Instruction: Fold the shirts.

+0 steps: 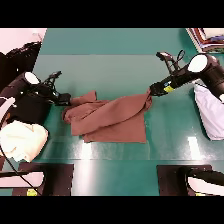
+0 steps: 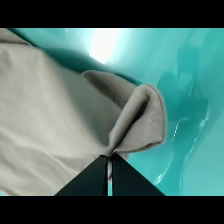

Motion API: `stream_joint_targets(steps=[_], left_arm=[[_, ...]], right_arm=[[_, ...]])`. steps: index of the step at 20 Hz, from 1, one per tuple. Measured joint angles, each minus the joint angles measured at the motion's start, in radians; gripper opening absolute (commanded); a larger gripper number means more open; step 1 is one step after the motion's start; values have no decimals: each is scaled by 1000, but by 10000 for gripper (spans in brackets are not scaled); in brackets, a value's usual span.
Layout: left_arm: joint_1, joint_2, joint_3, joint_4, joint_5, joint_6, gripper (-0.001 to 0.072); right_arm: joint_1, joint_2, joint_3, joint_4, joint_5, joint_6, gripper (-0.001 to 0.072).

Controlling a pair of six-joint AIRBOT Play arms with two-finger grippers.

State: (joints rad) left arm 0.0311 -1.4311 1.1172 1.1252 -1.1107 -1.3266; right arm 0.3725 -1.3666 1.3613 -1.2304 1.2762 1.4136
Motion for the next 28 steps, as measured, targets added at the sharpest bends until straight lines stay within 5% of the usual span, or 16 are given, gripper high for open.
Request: stream_joint_targets(steps=[11,17,23,28], left_arm=[[-2,506,627,-6,17,-34,36],[-3,612,941,-72,27,-68,35],[-2,624,1040,-220,55,-87,35],[-3,572,929,-149,53,-124,35]], right_arm=[[-196,345,391,1,-34,-17,14],[-325,521,559,6,-50,-46,14],[-483,626,600,8,-14,-53,13],[-533,520,604,87,200,-29,13]])
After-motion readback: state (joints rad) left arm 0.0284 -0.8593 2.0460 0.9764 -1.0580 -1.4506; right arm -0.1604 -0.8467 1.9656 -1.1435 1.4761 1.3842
